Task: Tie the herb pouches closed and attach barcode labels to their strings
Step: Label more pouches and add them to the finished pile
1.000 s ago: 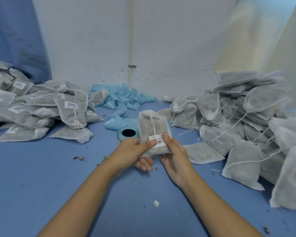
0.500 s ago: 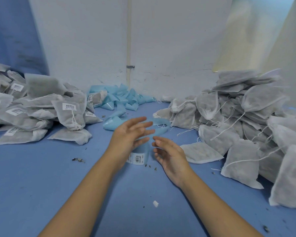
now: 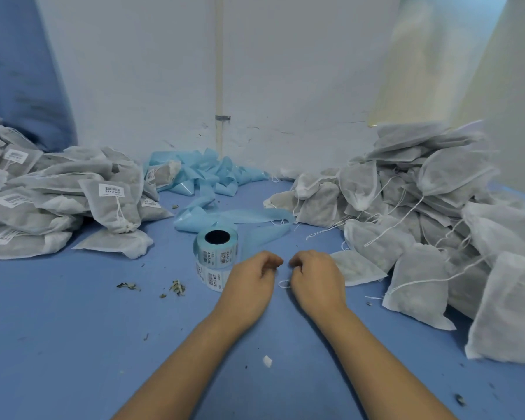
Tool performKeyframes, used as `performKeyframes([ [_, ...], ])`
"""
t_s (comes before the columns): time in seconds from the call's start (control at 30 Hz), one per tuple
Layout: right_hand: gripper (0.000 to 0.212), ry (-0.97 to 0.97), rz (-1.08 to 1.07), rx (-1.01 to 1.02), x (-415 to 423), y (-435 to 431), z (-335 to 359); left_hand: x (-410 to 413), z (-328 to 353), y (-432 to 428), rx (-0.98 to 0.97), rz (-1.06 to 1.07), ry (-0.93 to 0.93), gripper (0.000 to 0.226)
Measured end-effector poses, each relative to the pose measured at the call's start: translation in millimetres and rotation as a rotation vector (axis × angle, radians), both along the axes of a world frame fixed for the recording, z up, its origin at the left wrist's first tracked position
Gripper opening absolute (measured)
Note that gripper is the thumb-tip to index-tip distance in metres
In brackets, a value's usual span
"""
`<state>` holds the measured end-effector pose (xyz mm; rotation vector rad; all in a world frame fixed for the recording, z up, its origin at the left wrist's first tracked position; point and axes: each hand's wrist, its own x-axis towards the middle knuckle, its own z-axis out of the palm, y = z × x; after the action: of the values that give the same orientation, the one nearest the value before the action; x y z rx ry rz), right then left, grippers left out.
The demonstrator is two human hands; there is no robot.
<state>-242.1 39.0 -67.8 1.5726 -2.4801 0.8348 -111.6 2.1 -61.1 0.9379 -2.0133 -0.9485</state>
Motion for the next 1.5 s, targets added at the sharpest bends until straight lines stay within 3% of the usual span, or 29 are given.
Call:
performKeyframes([
  [0.23, 0.035, -0.058, 0.046, -0.105, 3.9, 0.3, -0.2, 3.1, -18.2, -8.0, -0.172, 0.055, -0.148, 0.034],
  [0.37, 0.038, 0.119, -0.059, -0.073, -0.3, 3.0, 1.6, 3.0, -21.1, -10.6, -0.17, 0.078, -0.141, 0.03],
  [0.6, 0.061, -0.144, -0.12, -0.04, 2.6, 1.5, -0.9, 5.5, -17.1, -7.1, -0.176, 0.11, -0.04, 0.028],
  [0.83, 0.049, -0.313, 0.126, -0.212, 8.1, 2.0, 0.2, 3.5, -14.0, -3.9, -0.143, 0.109, -0.002, 0.022],
  [1.03, 0.054, -0.423, 0.4, -0.299, 32.6, 3.6, 0.3, 6.0, -8.2, -4.5, 0.066, 0.136, 0.178, 0.016],
  [1.27, 0.058, -0.568, 0.487, -0.36, 35.2, 7.0, 4.6, 6.9, 4.2, -8.9, 0.682, 0.071, 0.621, 0.004],
  [1.4, 0.041, -0.719, 0.388, -0.499, 38.2, 4.1, 6.2, 4.5, 2.9, -9.3, 0.686, 0.043, 0.578, 0.011],
  [1.5, 0.017, -0.639, 0.209, -0.61, 37.9, 2.0, 8.0, 4.9, 3.3, -8.8, 0.634, 0.02, 0.537, 0.014],
])
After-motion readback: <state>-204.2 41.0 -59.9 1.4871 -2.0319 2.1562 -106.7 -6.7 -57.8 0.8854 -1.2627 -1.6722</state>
